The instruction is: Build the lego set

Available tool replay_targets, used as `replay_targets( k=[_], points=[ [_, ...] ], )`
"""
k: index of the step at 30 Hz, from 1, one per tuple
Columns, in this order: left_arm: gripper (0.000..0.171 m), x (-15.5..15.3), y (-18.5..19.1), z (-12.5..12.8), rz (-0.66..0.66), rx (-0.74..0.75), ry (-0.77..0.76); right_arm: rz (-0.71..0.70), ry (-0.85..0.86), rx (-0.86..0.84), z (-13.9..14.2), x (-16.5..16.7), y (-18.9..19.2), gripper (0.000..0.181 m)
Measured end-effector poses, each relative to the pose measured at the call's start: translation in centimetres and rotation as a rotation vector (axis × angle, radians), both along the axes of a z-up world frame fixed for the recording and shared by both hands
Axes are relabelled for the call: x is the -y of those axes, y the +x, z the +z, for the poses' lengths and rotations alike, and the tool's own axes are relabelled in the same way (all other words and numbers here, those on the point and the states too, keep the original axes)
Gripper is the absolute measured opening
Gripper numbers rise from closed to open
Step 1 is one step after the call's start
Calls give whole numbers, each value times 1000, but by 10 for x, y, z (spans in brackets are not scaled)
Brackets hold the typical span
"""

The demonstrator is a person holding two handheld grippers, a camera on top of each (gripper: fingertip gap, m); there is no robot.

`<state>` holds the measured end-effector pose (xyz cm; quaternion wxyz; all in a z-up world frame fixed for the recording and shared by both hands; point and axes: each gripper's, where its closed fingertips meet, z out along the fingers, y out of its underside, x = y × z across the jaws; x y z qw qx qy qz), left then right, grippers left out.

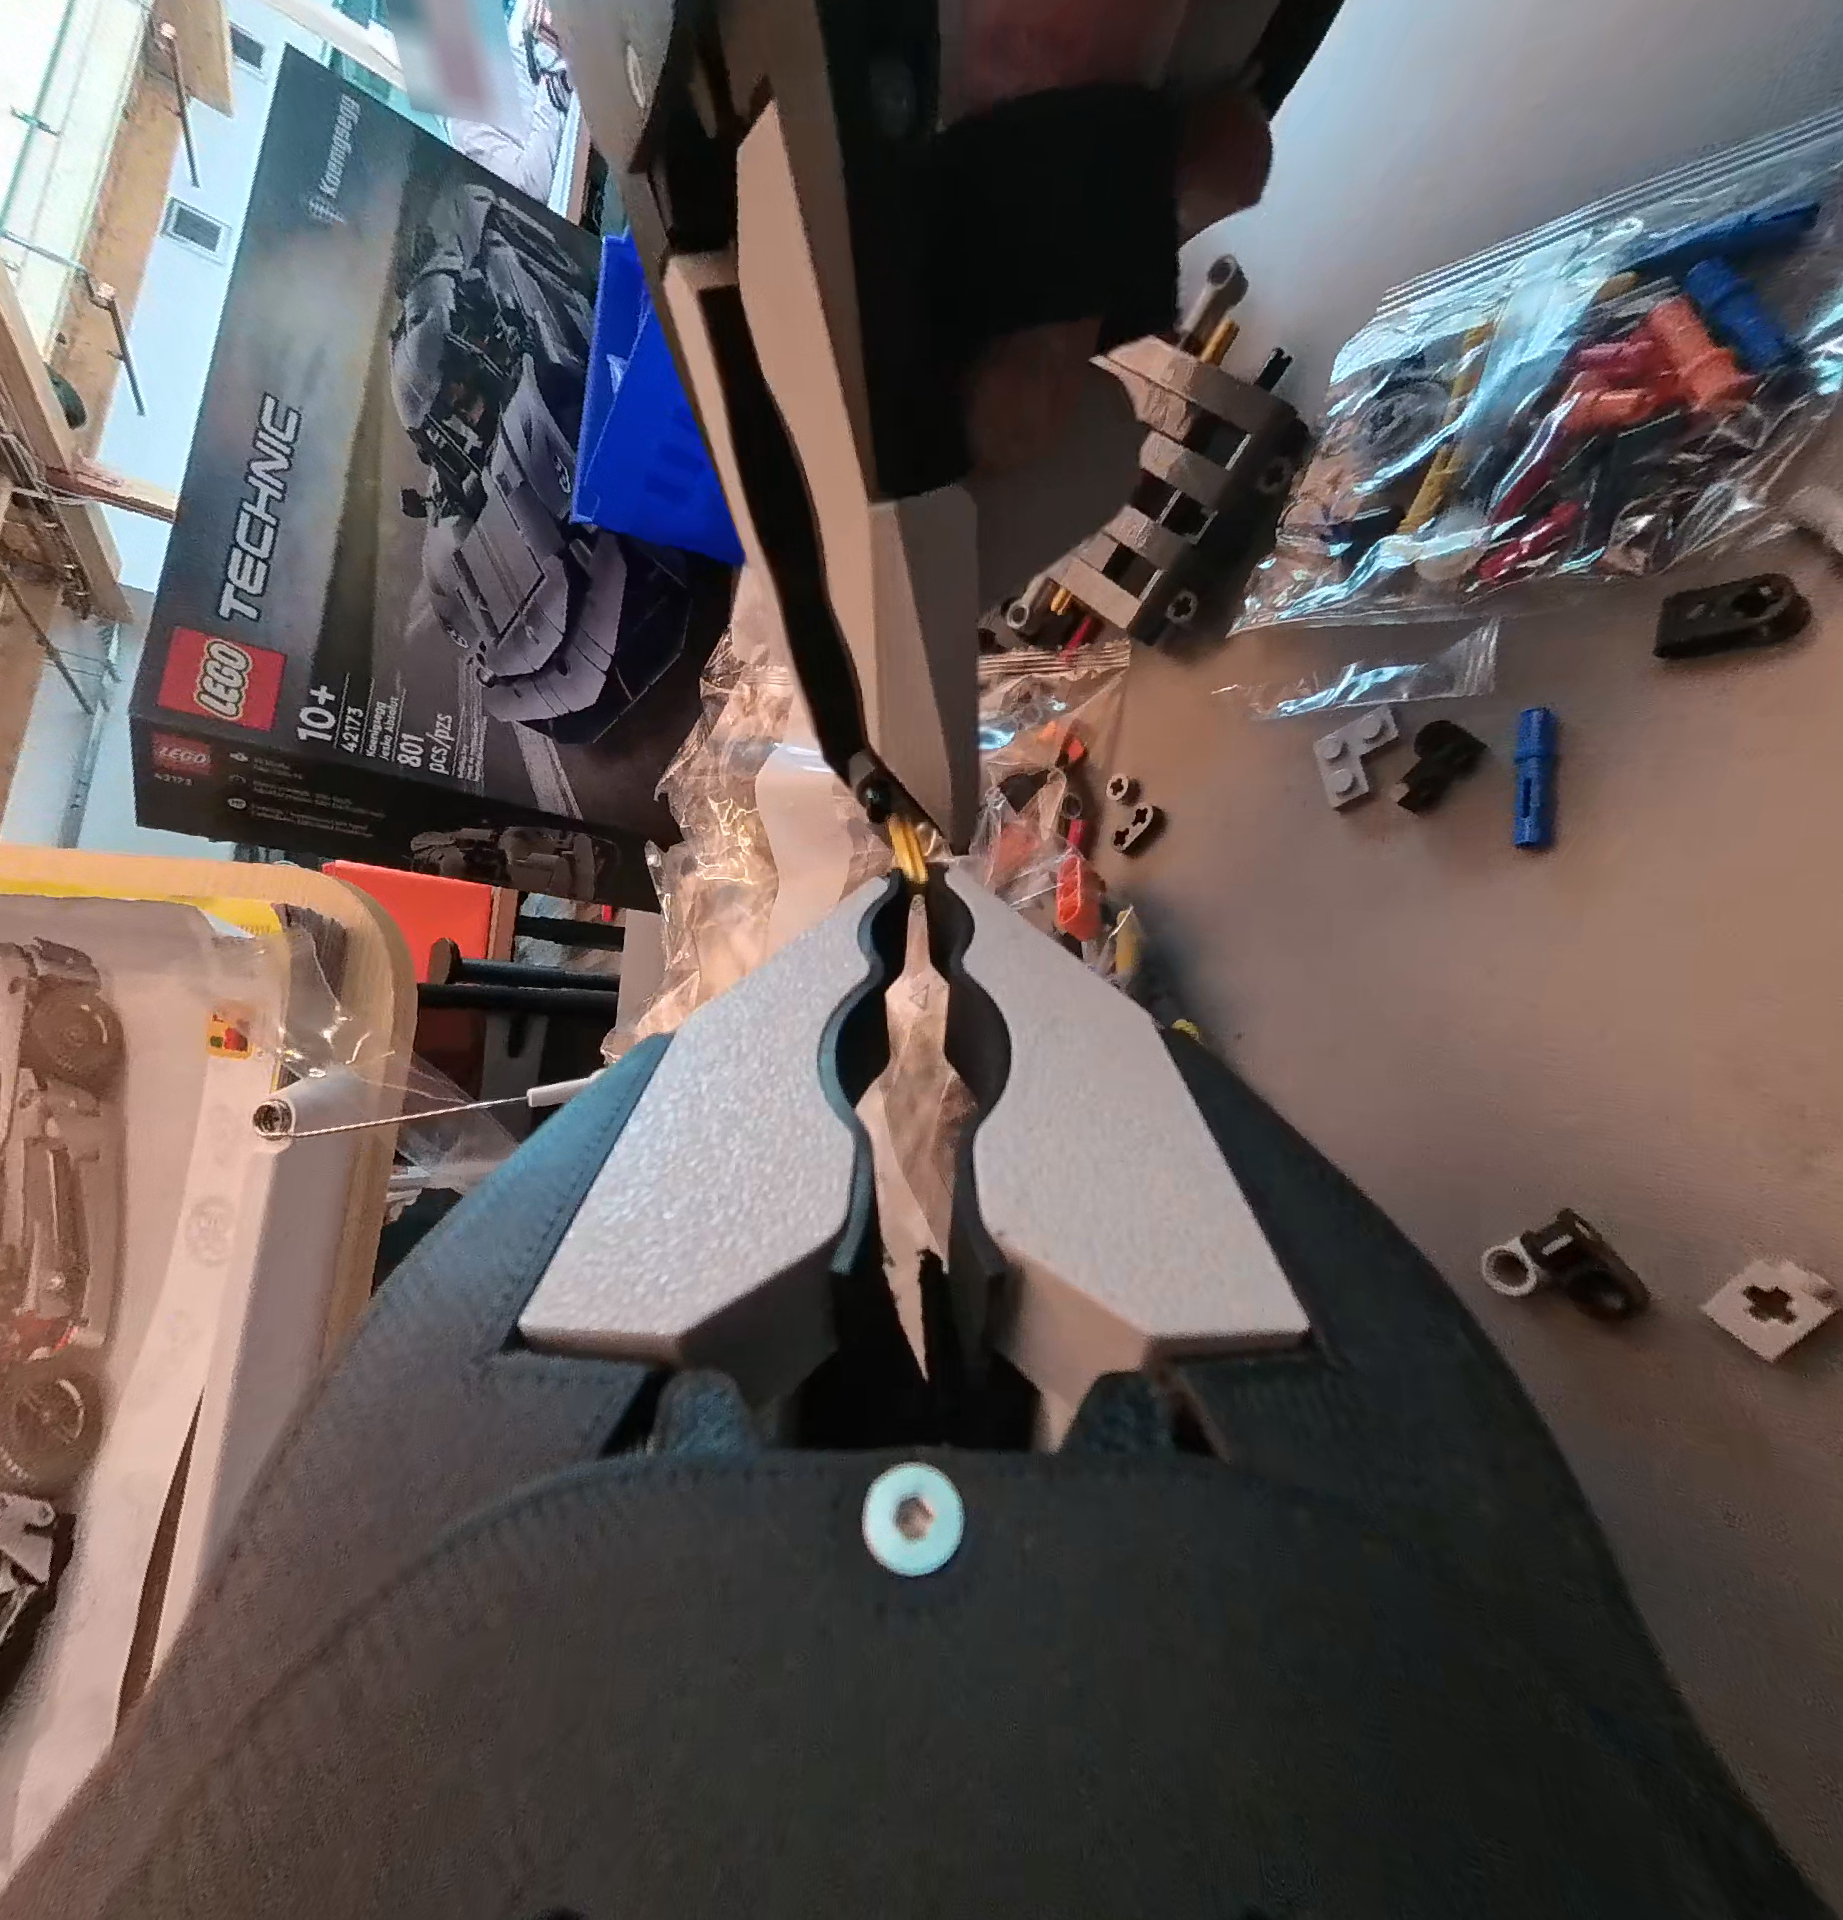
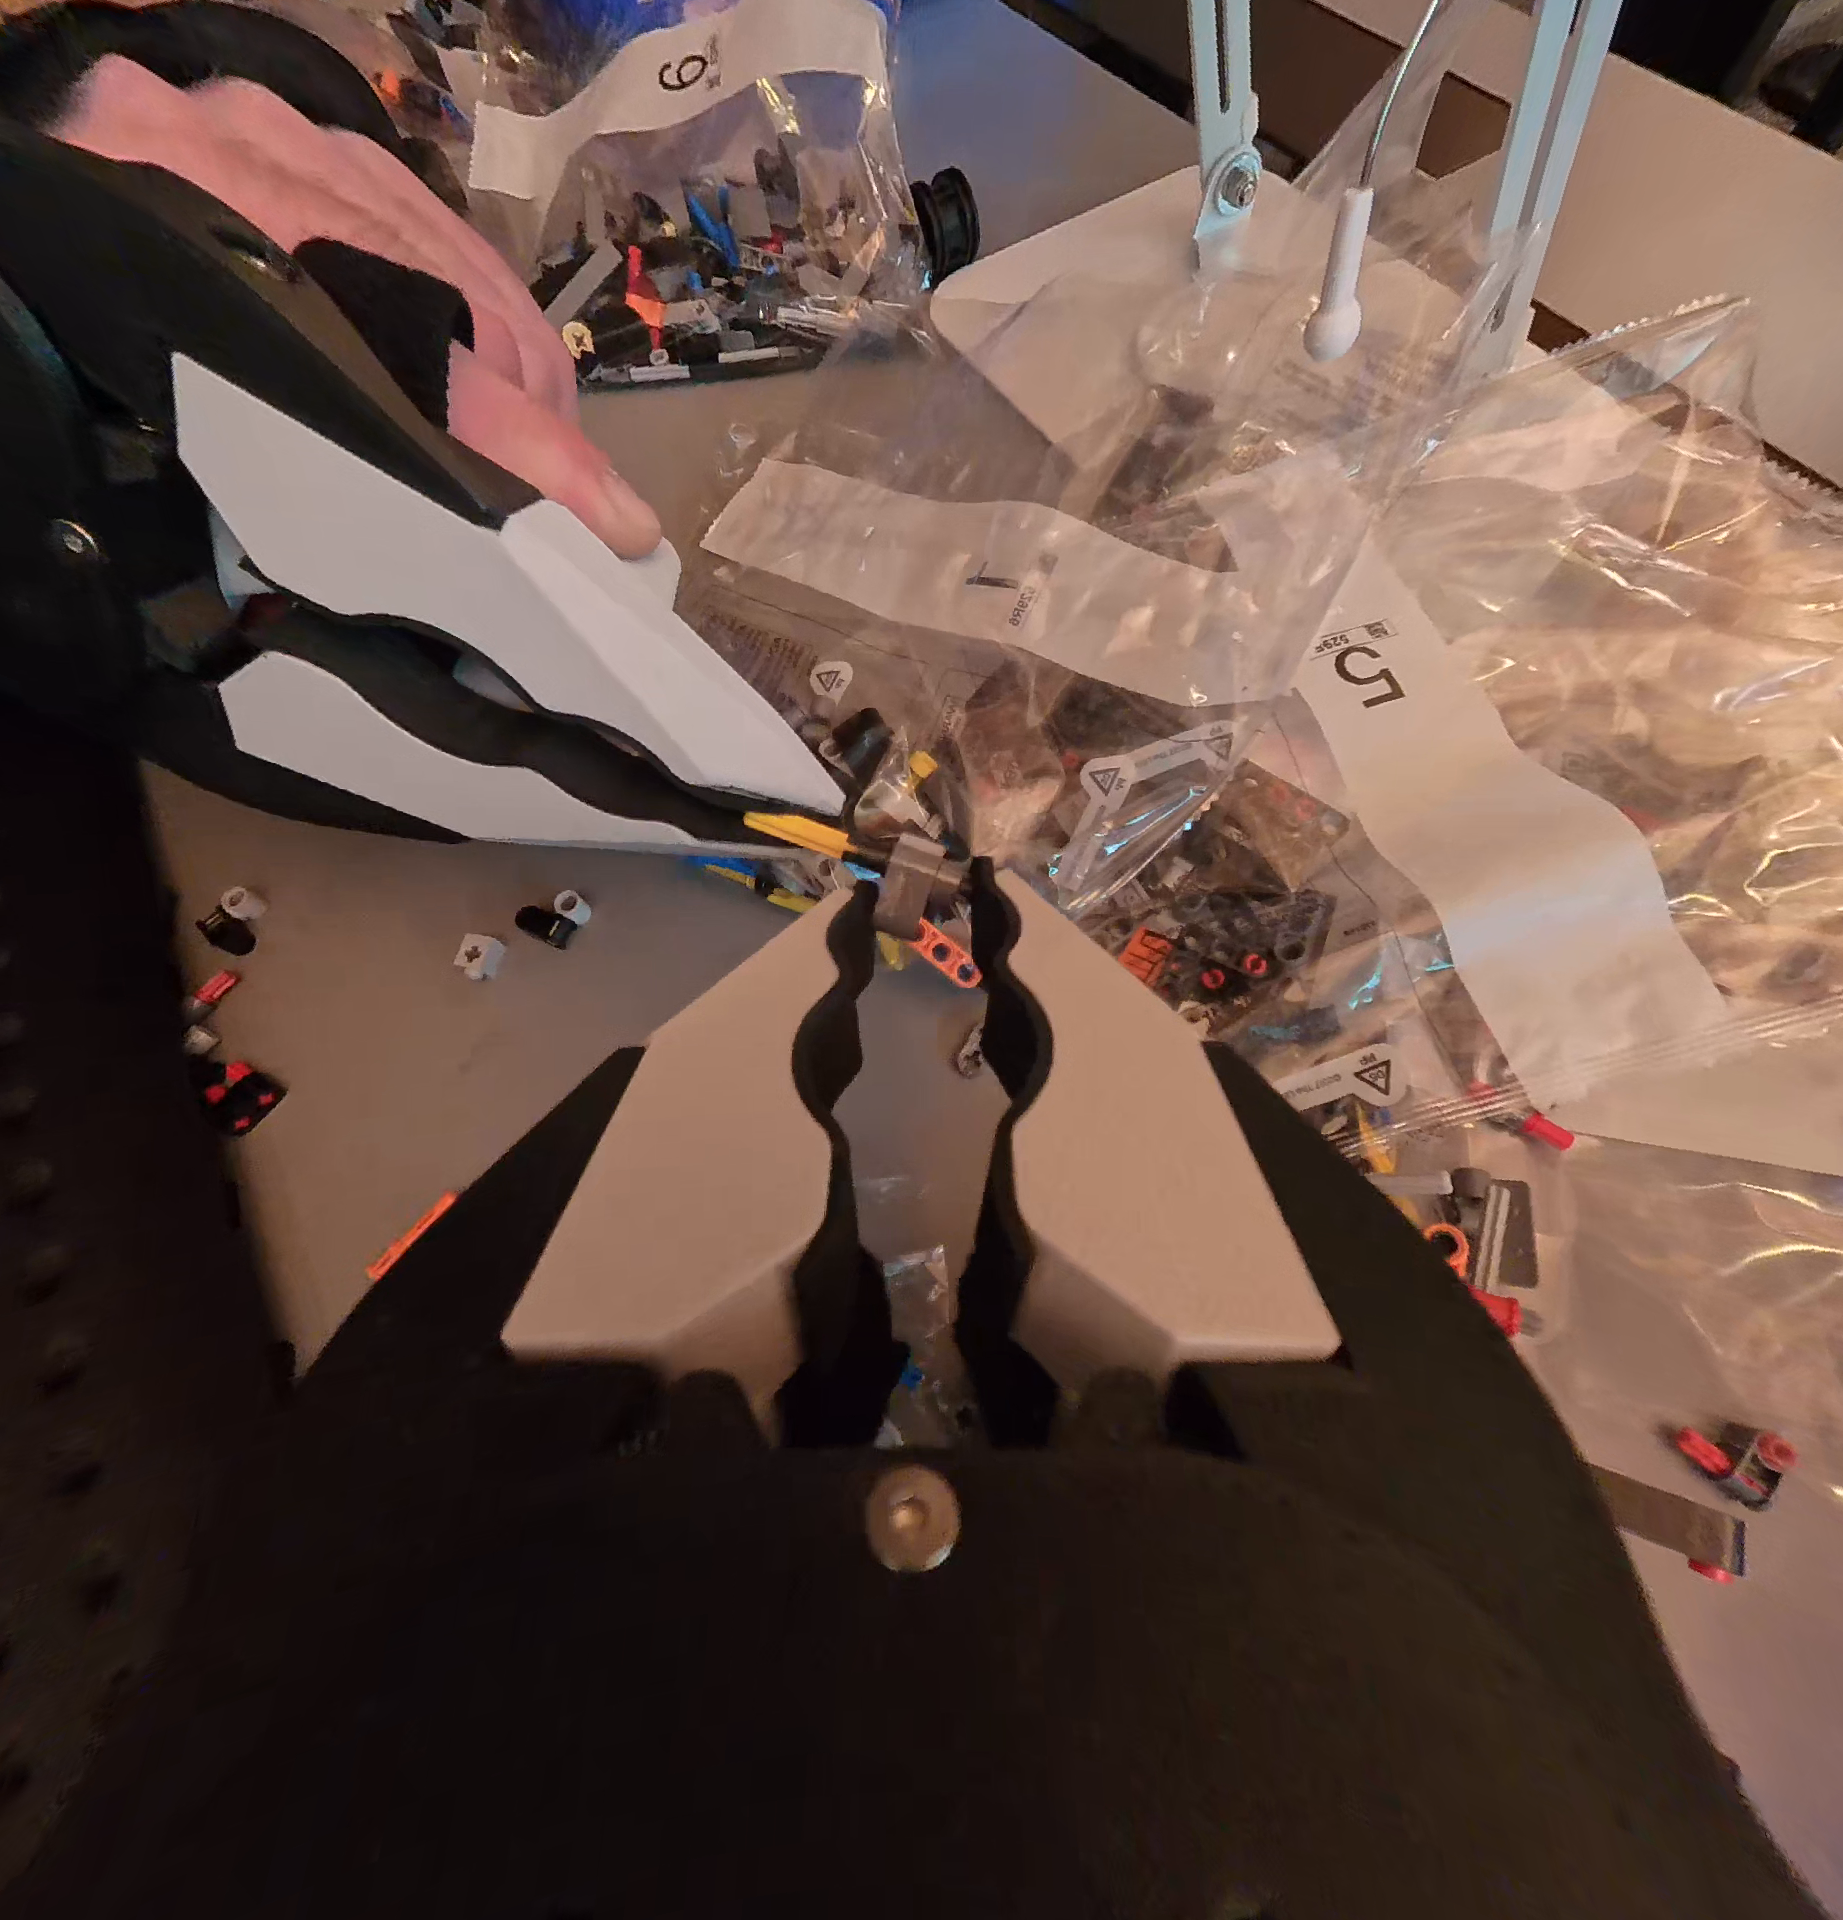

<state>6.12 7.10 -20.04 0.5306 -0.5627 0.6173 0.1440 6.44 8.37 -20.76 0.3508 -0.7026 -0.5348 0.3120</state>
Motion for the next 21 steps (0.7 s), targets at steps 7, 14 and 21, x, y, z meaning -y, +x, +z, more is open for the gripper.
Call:
replay_targets(
  k=[7,14,21],
  points=[
    [1,3,2,0,-10,-8,0,23,70,12,5,2,2,14],
    [2,5,2,-2,-11,-11,-8,46,155,42,7,4,2,14],
    [1,4,2,-2,-4,-7,0,58,215,28,13,5,2,15]
  ],
)
